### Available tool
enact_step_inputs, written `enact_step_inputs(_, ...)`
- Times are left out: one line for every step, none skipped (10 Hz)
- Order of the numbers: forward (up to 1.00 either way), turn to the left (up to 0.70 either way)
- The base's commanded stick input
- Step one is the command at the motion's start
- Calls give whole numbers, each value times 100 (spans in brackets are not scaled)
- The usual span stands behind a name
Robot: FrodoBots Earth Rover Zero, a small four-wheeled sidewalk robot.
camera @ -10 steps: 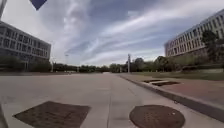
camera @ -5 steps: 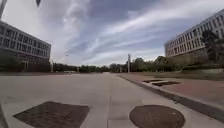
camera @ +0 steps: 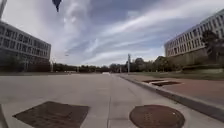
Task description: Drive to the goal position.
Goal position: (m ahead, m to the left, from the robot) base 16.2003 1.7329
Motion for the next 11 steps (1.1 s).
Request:
enact_step_inputs(85,0)
enact_step_inputs(85,0)
enact_step_inputs(85,0)
enact_step_inputs(85,0)
enact_step_inputs(85,0)
enact_step_inputs(85,0)
enact_step_inputs(85,0)
enact_step_inputs(85,0)
enact_step_inputs(85,0)
enact_step_inputs(85,0)
enact_step_inputs(85,0)
